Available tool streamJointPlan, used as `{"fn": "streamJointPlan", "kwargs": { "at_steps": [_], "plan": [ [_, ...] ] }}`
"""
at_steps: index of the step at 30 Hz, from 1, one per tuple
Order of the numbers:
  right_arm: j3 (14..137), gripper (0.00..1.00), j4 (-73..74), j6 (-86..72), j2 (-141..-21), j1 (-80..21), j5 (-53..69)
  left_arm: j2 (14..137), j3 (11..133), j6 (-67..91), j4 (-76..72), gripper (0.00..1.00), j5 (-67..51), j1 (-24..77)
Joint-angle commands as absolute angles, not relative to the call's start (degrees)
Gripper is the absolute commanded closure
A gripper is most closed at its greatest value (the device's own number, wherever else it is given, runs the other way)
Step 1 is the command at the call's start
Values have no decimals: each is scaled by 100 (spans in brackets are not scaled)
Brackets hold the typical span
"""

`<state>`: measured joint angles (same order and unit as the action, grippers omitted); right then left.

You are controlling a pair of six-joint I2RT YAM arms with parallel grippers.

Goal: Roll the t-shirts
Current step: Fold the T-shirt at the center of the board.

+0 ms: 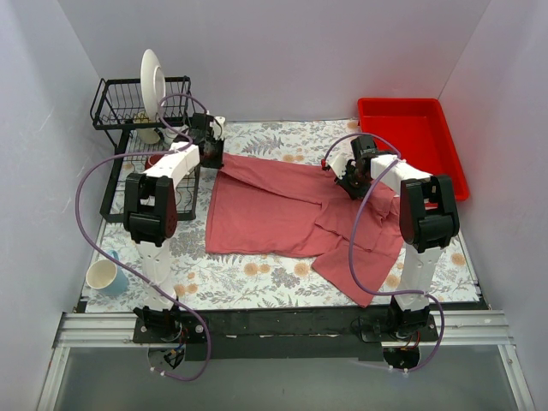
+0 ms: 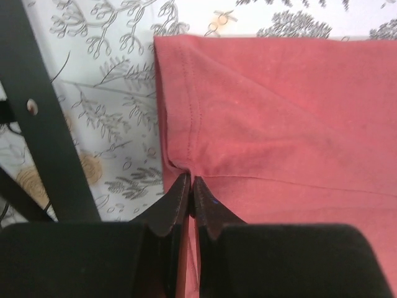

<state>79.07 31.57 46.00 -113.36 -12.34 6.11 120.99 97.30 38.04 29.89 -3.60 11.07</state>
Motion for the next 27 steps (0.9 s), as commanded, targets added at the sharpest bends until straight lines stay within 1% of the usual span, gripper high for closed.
{"fn": "streamJointPlan", "kwargs": {
  "at_steps": [1,3,4,5,6,7,10,14,18,19,20,24,26,27],
  "plan": [
    [7893,85,3067,4570,-11531,-1187,642,11479,9423,3656,3041,100,-229,1055],
    [7893,85,3067,4570,-11531,-1195,642,11417,9247,3613,3059,92,-220,1046],
    [7893,85,3076,4570,-11540,-1195,642,11400,9185,3612,3059,86,-211,1055],
    [7893,85,3076,4570,-11540,-1187,642,11373,9115,3604,3067,78,-194,1055],
    [7893,85,3076,4579,-11540,-1195,642,11321,9097,3612,3067,62,-185,1046],
    [7893,85,3076,4579,-11540,-1187,650,11312,9105,3612,3076,57,-202,1046],
    [7928,85,3102,4570,-11540,-1195,677,11311,9421,3647,3111,55,-421,1037],
    [8042,85,3164,4527,-11505,-1195,756,11522,10001,3691,3129,57,-895,1037],
    [8174,85,3190,4439,-11470,-1187,791,11987,10423,3709,3120,65,-1388,1037],
    [8200,85,3190,4430,-11461,-1195,800,12110,10563,3709,3129,68,-1519,1046],
    [8235,85,3190,4412,-11461,-1195,800,12329,10608,3752,3112,74,-1538,1046],
    [8271,84,3190,4351,-11461,-1187,826,12848,10889,3692,3085,85,-1941,1046],
    [8279,84,3199,4351,-11479,-1178,809,12981,10968,3683,3111,90,-1943,1037],
    [8279,84,3199,4359,-11487,-1186,800,13042,10960,3630,3129,95,-1942,1037]
  ]
}}
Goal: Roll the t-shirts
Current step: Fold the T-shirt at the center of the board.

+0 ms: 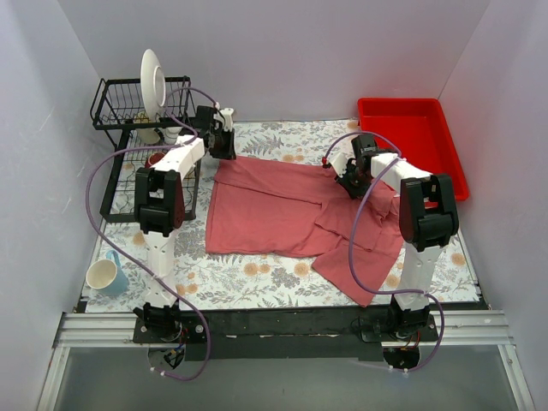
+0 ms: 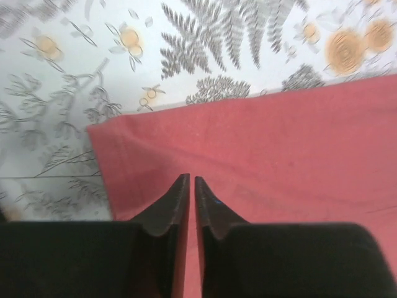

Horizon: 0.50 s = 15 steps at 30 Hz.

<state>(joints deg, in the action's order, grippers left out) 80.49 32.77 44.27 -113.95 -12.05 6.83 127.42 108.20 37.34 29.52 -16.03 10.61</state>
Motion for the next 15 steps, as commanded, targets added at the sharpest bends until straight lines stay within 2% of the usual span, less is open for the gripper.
{"fn": "streamJointPlan", "kwargs": {
  "at_steps": [1,6,7,11,15],
  "plan": [
    [8288,84,3199,4351,-11487,-1187,774,13034,10969,3578,3172,97,-1942,1037],
    [8297,84,3217,4333,-11531,-1125,738,12683,10277,3542,3252,96,-1557,1028],
    [8297,84,3225,4324,-11540,-1134,730,12552,10135,3533,3261,91,-1460,1028],
    [8297,84,3217,4333,-11584,-1108,721,12201,9476,3533,3252,86,-1178,1019],
    [8393,84,3208,4350,-11645,-1090,721,11866,9185,3551,3252,72,-1028,1011]
  ]
}}
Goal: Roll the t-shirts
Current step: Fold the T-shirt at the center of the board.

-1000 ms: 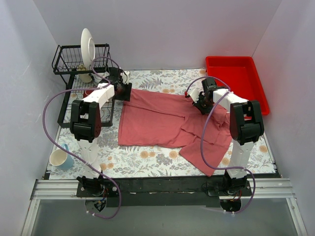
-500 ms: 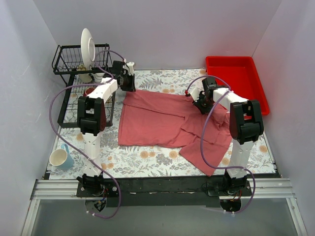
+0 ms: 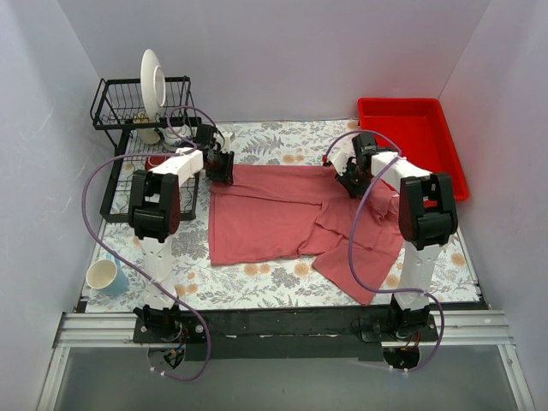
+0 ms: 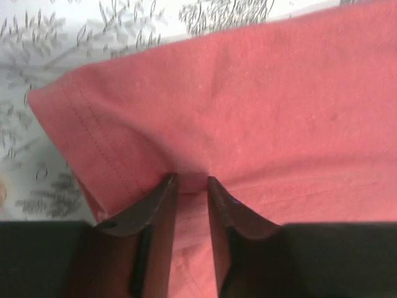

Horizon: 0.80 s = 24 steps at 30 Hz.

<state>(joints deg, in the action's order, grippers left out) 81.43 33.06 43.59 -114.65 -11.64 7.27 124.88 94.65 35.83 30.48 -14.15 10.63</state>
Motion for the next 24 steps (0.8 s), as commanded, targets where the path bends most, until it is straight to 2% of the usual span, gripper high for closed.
{"fn": "streamJointPlan", "kwargs": {
  "at_steps": [1,2,6,13,15,18,24],
  "plan": [
    [8420,84,3208,4351,-11672,-1099,721,11830,9158,3516,3261,69,-1011,1011],
    [8481,84,3217,4359,-11698,-1099,729,11778,9123,3481,3235,66,-959,1011],
    [9095,82,3716,4377,-11707,-1073,948,12014,9376,3051,3628,66,-852,1002],
    [10616,68,5175,3930,-11575,-537,2643,11795,9738,2891,3752,56,-1503,1011],
    [10818,66,5457,3640,-11601,-308,2725,11865,9826,2900,3910,54,-1765,1019],
    [10592,59,5397,3419,-11418,-62,2584,11848,9687,2900,4087,46,-2179,1020],
    [10371,54,5511,3077,-11382,641,2285,11602,9107,2743,3833,46,-2022,1020]
  ]
}}
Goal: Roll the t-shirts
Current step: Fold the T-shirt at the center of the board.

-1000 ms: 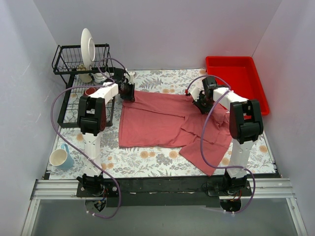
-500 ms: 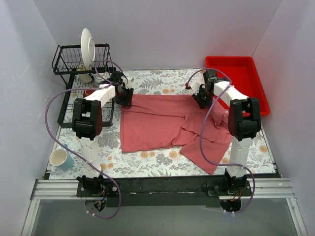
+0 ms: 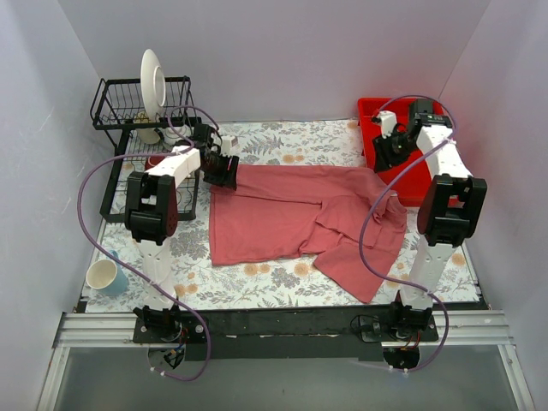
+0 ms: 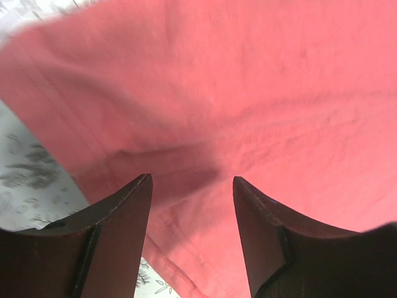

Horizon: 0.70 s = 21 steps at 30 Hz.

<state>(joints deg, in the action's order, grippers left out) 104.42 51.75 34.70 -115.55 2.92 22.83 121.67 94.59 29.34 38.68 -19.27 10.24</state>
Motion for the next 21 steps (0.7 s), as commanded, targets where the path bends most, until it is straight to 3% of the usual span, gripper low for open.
{"fn": "streamJointPlan", "kwargs": {
  "at_steps": [1,12,17,21],
  "plan": [
    [10380,54,5493,3067,-11425,720,2216,11575,8966,2690,3719,46,-1917,1020],
    [10571,55,5599,3304,-11479,976,2109,11629,8806,2022,3647,48,-1327,1020],
    [10399,55,5897,4138,-10584,976,2768,10206,8509,1084,3717,36,-2538,1046],
    [8942,55,6002,5549,-9459,871,3006,9458,8165,791,4077,30,-3381,1221]
  ]
}}
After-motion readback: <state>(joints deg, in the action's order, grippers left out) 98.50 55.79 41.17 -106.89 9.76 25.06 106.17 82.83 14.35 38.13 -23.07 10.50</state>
